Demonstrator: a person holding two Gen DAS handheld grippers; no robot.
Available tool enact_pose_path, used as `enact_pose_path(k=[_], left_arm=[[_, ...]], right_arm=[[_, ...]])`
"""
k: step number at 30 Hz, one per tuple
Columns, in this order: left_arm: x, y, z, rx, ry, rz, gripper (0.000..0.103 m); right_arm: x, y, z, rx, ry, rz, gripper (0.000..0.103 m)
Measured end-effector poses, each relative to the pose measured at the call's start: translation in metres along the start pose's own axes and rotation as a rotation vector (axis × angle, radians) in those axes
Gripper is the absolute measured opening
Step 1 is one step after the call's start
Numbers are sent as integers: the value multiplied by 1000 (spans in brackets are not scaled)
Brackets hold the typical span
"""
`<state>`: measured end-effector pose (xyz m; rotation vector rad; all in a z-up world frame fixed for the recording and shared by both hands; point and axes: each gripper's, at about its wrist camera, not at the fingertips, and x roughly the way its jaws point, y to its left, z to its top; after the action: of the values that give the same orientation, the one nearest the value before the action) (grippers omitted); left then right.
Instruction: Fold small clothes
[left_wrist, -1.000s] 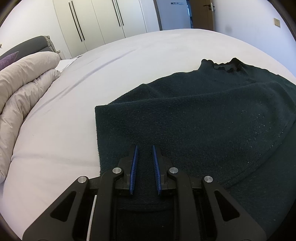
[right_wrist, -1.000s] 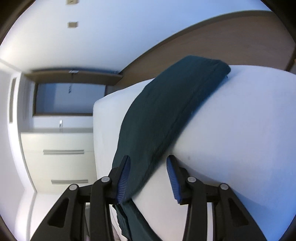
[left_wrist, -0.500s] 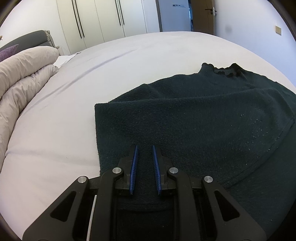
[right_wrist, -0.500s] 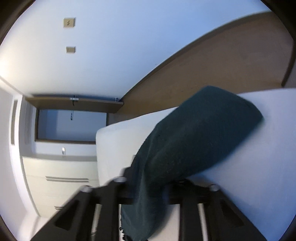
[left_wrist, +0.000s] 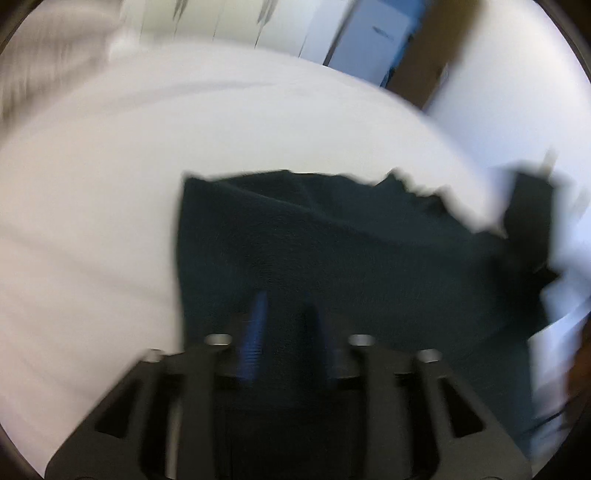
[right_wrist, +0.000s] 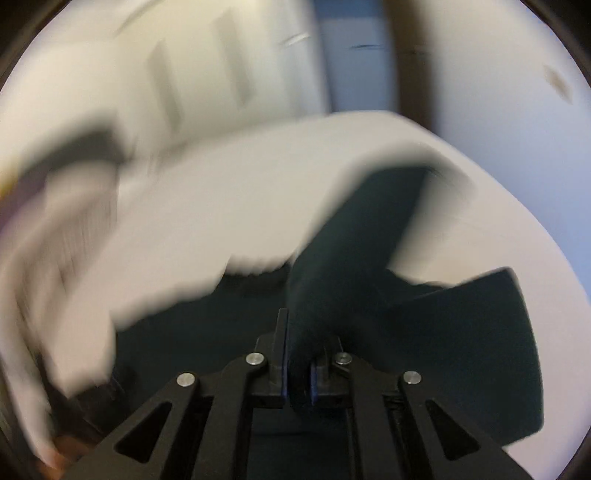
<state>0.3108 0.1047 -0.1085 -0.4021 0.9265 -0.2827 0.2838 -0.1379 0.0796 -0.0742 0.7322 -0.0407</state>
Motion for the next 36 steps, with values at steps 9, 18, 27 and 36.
enact_pose_path(k=[9,18,27,36], left_arm=[[29,-10,6,-291,207,-368,83],[42,-8,8,-416,286,-390,83],[60,-37,11,-297,294,-329,82],[56,-39,9,-233,247,-243,10]], right_arm=[[42,77,-62,-251,91,-25,10],[18,63,-78,-236,100,110,59],[-35,-38,-110,334,108,332,59],[-23,-146,-164,1084,99,574,59]])
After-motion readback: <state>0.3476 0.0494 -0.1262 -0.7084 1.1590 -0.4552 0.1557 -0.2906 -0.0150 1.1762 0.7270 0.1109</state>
